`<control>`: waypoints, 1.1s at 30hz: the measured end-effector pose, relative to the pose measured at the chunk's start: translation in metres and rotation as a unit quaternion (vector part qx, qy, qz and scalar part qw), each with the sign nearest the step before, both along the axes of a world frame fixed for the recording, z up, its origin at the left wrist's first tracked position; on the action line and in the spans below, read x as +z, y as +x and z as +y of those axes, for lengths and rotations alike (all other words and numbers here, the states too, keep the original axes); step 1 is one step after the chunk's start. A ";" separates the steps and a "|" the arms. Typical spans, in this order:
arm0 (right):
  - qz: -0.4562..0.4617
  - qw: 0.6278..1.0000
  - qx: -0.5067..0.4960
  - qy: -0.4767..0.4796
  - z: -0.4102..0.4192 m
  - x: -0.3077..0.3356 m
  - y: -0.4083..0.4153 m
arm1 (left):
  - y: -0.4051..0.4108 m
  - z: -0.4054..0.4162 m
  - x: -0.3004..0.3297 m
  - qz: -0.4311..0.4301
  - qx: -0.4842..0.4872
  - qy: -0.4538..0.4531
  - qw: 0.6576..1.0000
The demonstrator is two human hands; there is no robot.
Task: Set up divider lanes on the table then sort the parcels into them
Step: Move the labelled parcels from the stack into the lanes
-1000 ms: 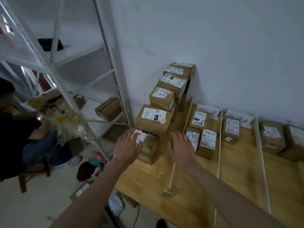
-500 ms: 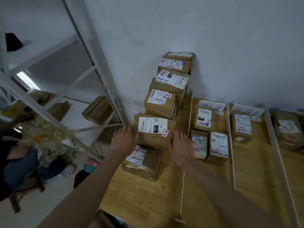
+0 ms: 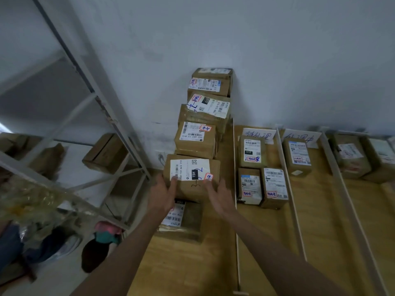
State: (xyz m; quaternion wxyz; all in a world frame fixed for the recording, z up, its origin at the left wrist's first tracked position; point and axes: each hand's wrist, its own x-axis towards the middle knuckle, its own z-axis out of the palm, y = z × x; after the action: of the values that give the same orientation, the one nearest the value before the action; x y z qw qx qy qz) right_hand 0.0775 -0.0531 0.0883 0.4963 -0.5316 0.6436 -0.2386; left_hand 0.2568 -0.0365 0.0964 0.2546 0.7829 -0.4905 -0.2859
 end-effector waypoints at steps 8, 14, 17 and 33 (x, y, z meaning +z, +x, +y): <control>-0.002 0.999 -0.020 -0.030 0.004 0.007 0.009 | 0.019 0.008 0.014 0.010 0.000 -0.014 1.000; -0.013 0.999 -0.029 -0.043 0.014 0.017 0.011 | 0.021 0.022 0.032 0.011 -0.018 -0.019 1.000; -0.024 0.998 -0.041 -0.048 0.024 0.022 0.011 | 0.019 0.033 0.040 0.014 -0.028 -0.023 0.999; -0.132 0.974 -0.185 0.002 0.137 0.067 -0.096 | -0.029 0.083 0.073 0.027 -0.275 -0.024 0.961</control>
State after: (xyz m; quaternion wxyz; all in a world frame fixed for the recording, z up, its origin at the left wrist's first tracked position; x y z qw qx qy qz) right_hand -0.0188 0.0836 0.1556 0.5251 -0.3665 0.6601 -0.3927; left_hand 0.2275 0.0461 0.1698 0.1983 0.6033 -0.6866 -0.3540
